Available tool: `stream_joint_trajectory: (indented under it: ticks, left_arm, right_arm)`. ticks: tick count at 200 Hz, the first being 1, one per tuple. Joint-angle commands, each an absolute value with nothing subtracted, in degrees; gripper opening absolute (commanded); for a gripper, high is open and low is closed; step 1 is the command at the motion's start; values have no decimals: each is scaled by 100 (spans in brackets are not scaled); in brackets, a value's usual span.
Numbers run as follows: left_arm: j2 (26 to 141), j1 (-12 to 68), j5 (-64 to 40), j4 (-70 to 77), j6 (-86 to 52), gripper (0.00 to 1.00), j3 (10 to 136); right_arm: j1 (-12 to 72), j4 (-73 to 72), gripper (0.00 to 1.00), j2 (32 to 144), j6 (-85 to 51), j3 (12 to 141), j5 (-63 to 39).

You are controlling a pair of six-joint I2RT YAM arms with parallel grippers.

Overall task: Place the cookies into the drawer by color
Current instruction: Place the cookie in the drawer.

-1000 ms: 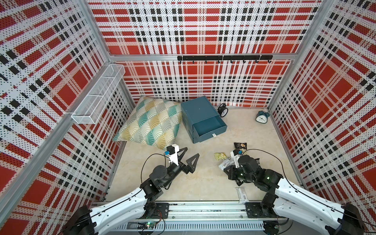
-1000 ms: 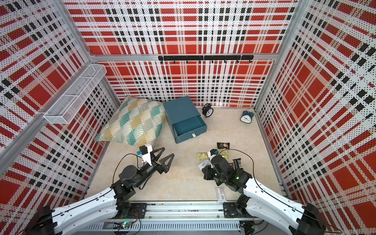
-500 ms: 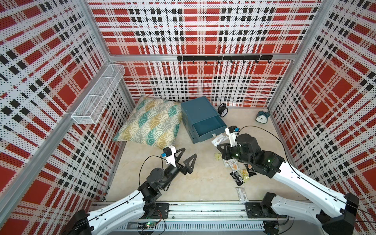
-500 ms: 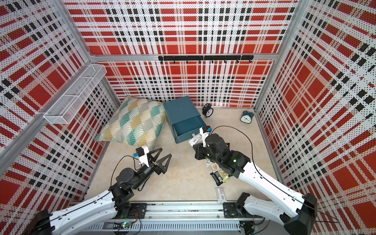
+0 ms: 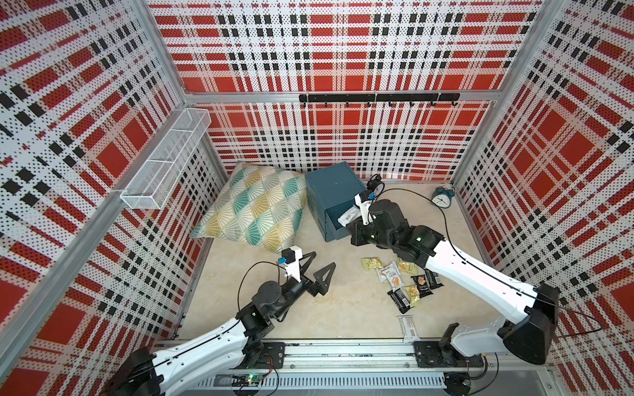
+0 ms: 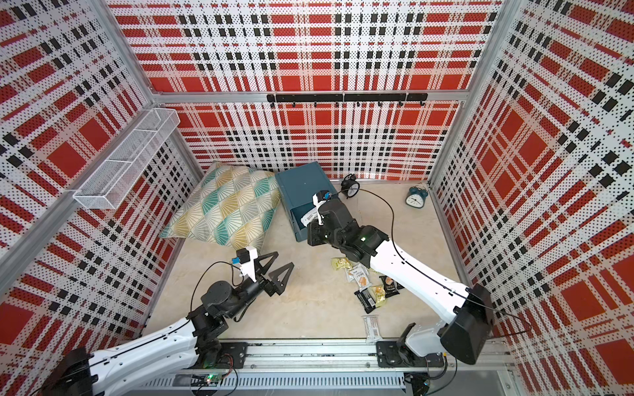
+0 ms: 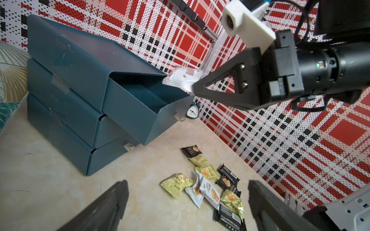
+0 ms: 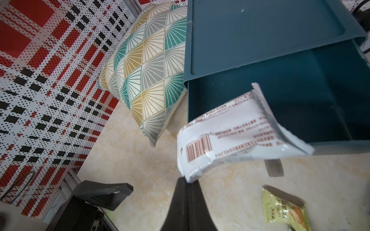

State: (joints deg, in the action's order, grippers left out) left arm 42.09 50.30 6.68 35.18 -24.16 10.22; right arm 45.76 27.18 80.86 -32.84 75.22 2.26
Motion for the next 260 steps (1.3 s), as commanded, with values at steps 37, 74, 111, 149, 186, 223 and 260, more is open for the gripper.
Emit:
stream_joint_trajectory:
  ticks: [37,74,111,149,186,223,260]
  left_arm:
    - [4391,5058,628,3492,-2382,99,1236]
    - [4737,5061,686,3336,-2374,99,1408]
    - [5306,5087,480,3305,-2324,99,1625]
    - [6095,5578,608,3243,-2024,99,2003]
    - [6926,6320,1226,2899,-1585,99,2603]
    - [7195,6451,1220,2856,-1538,99,2767]
    - [7304,6281,984,2852,-1661,99,2804]
  right_arm:
    - [4251,2702,31,8660,-3208,7975,-329]
    - [4189,2728,45,8475,-3032,7848,-345]
    - [4175,2766,52,7764,-3084,7220,-26]
    - [4107,2761,55,6789,-3366,6149,291]
    - [3911,2875,54,6176,-3556,5141,387]
    - [3455,2841,54,5769,-3705,4165,204]
    - [3270,2975,63,5938,-3722,3655,474]
